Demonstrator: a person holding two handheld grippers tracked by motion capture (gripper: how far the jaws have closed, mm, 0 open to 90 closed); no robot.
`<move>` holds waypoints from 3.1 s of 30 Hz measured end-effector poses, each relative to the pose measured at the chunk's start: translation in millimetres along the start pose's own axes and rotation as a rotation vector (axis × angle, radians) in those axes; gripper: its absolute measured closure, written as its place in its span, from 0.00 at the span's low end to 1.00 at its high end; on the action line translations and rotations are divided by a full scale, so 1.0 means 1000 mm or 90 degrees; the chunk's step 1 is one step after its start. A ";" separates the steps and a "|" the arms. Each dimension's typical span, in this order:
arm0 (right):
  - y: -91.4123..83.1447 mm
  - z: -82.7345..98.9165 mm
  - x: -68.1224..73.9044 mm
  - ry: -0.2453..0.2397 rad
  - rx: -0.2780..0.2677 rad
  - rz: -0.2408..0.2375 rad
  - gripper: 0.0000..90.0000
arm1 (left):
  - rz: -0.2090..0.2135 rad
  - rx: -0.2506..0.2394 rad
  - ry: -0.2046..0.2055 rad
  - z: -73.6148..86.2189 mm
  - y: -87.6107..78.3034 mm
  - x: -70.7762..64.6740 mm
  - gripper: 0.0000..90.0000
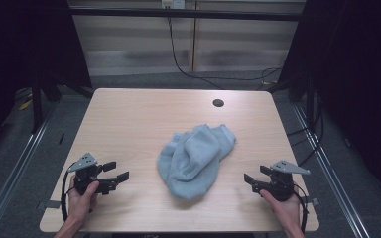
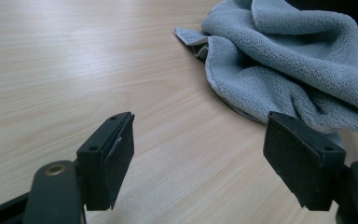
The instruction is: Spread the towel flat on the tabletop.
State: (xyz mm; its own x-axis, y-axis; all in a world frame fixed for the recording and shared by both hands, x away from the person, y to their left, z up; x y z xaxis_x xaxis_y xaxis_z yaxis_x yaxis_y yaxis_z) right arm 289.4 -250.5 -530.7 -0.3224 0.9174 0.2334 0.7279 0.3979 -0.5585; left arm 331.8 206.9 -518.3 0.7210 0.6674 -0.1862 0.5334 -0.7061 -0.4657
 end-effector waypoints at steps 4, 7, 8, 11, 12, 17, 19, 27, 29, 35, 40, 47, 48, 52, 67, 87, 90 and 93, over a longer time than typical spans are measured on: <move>0.001 0.000 0.003 -0.001 -0.002 -0.006 0.29 | 0.014 0.005 -0.006 0.001 0.001 0.000 0.28; 0.001 0.000 0.008 0.016 0.000 -0.029 0.32 | 0.022 0.011 -0.005 0.002 0.003 -0.002 0.28; 0.001 0.001 0.009 0.015 0.007 -0.034 0.32 | 0.023 0.014 -0.002 0.002 0.003 -0.004 0.28; 0.002 -0.003 0.017 0.008 0.015 -0.046 0.33 | 0.026 0.025 0.013 0.003 0.003 -0.009 0.28; 0.003 -0.005 0.019 0.004 0.015 -0.049 0.34 | 0.026 0.023 0.016 0.002 0.004 -0.011 0.28; 0.006 -0.019 0.033 -0.025 0.011 -0.073 0.35 | 0.030 0.011 0.046 -0.015 0.010 -0.023 0.27; 0.007 -0.024 0.036 -0.028 0.009 -0.077 0.35 | 0.032 0.010 0.049 -0.020 0.013 -0.025 0.28; 0.042 -0.073 0.066 -0.075 0.008 -0.120 0.35 | 0.078 0.020 0.076 -0.050 0.051 -0.036 0.38; 0.047 -0.077 0.070 -0.083 0.010 -0.126 0.35 | 0.078 0.025 0.082 -0.057 0.064 -0.036 0.39; 0.082 -0.094 0.081 -0.109 0.027 -0.132 0.31 | 0.097 0.053 0.061 -0.053 0.106 -0.040 0.43; 0.118 -0.069 0.077 -0.104 0.097 -0.114 0.33 | 0.089 0.146 0.124 -0.020 0.125 -0.048 0.39; 0.122 -0.035 0.087 -0.082 0.115 -0.156 0.62 | 0.104 0.119 0.096 -0.025 0.112 -0.042 0.48; 0.122 -0.035 0.087 -0.082 0.115 -0.156 0.62 | 0.107 0.109 0.091 -0.028 0.107 -0.041 0.48; 0.114 -0.020 0.117 -0.126 0.126 -0.200 0.66 | 0.102 0.067 0.075 -0.037 0.090 -0.036 0.51; 0.087 -0.029 0.152 -0.156 0.104 -0.233 0.43 | 0.149 0.144 0.103 -0.014 0.108 -0.053 0.62; 0.135 -0.083 0.131 -0.101 0.080 -0.200 0.93 | 0.131 0.058 0.071 -0.038 0.088 -0.040 0.88; 0.115 -0.105 0.113 -0.095 0.032 -0.168 0.94 | 0.102 0.020 0.047 -0.050 0.075 -0.026 0.89; 0.098 -0.124 0.095 -0.078 -0.011 -0.141 0.94 | 0.079 -0.020 0.026 -0.063 0.062 -0.014 0.89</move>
State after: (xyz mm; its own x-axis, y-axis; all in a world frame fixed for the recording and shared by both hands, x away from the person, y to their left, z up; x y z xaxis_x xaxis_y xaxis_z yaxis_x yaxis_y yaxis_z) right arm 405.1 -123.0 -464.2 -0.5454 0.8001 0.2497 0.6410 0.5901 -0.4908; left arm 382.5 138.6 -489.5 0.7999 0.5642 -0.2046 0.4515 -0.7903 -0.4143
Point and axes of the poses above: each handheld gripper's, and its own axes: y roughly forward along the jaws, z roughly out of its underside, x roughly to its left, the point moved 8 cm from there along y, roughly forward along the jaws, and after that the axes turned 6 degrees about y, right-handed, at the moved point
